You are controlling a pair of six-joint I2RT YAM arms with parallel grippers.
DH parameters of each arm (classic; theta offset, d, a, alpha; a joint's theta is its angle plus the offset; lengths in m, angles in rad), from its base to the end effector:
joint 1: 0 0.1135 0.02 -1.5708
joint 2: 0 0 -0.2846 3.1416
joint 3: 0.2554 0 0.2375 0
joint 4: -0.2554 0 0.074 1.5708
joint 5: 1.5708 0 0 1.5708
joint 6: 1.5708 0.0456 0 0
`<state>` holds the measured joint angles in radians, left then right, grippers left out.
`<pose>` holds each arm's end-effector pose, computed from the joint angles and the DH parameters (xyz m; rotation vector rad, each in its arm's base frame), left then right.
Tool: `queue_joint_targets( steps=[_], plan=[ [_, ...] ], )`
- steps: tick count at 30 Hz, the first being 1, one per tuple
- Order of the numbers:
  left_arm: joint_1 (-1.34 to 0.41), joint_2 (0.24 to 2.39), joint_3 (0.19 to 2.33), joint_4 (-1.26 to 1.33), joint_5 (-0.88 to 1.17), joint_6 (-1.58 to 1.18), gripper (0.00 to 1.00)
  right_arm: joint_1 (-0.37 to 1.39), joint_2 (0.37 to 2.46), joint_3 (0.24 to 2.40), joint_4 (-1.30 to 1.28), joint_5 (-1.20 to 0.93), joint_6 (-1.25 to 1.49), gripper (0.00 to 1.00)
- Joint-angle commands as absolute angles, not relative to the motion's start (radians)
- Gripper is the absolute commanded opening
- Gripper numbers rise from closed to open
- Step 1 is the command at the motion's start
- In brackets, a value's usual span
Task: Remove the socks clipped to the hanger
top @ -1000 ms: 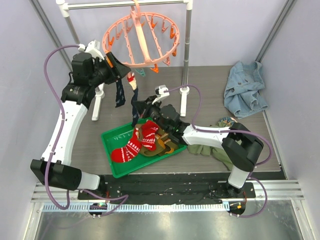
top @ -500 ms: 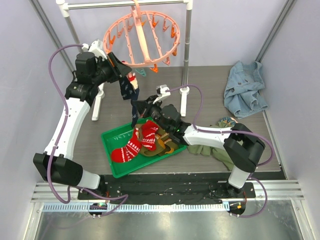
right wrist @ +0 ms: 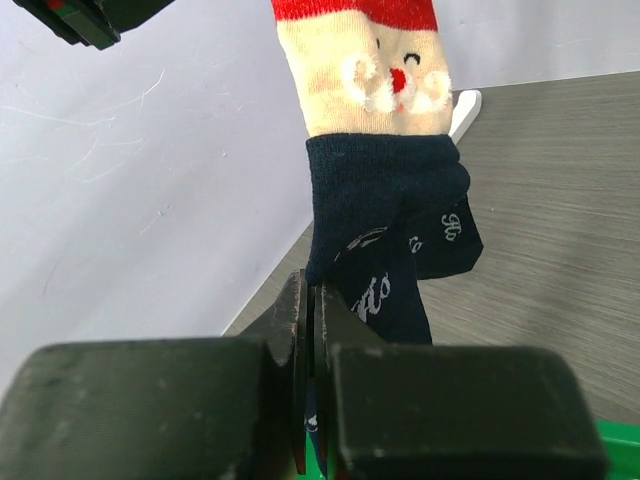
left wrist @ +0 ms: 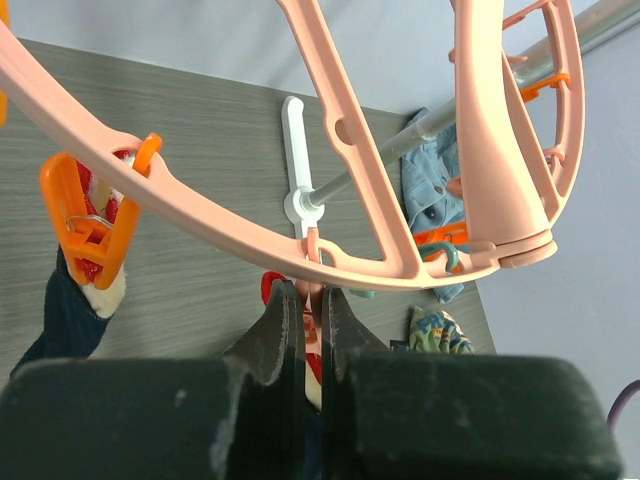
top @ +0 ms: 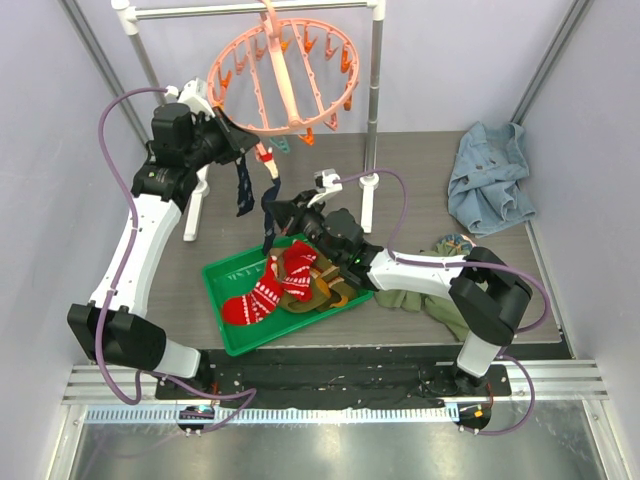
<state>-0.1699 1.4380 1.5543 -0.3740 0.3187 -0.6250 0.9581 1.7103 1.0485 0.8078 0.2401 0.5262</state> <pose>0.3100 -0.0677 0.4520 -0.1979 1.8897 -0.8418 0.2359 0.3167 0.3187 -0.1168 1.5104 1.0406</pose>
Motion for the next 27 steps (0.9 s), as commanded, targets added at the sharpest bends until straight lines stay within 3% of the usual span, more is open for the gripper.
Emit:
queue_joint_targets(
  steps=[1,8,17,22,27],
  plan=[
    [-0.166,1.431,1.566,-0.348,0.33,-0.632,0.0,0.956,1.651,1.043,0.848,0.235,0.535,0.01],
    [-0.166,1.436,1.589,-0.37,0.327,-0.627,0.0,0.954,1.586,1.005,0.75,0.219,0.514,0.01],
    [-0.166,1.42,1.603,-0.385,0.337,-0.627,0.0,0.968,1.514,1.036,0.404,0.012,0.482,0.01],
    [-0.166,1.413,1.603,-0.383,0.357,-0.635,0.0,1.002,1.502,0.941,0.413,-0.021,0.56,0.01],
    [-0.166,1.417,1.611,-0.382,0.387,-0.629,0.0,1.045,1.52,0.775,0.581,-0.005,0.73,0.01]
  ],
)
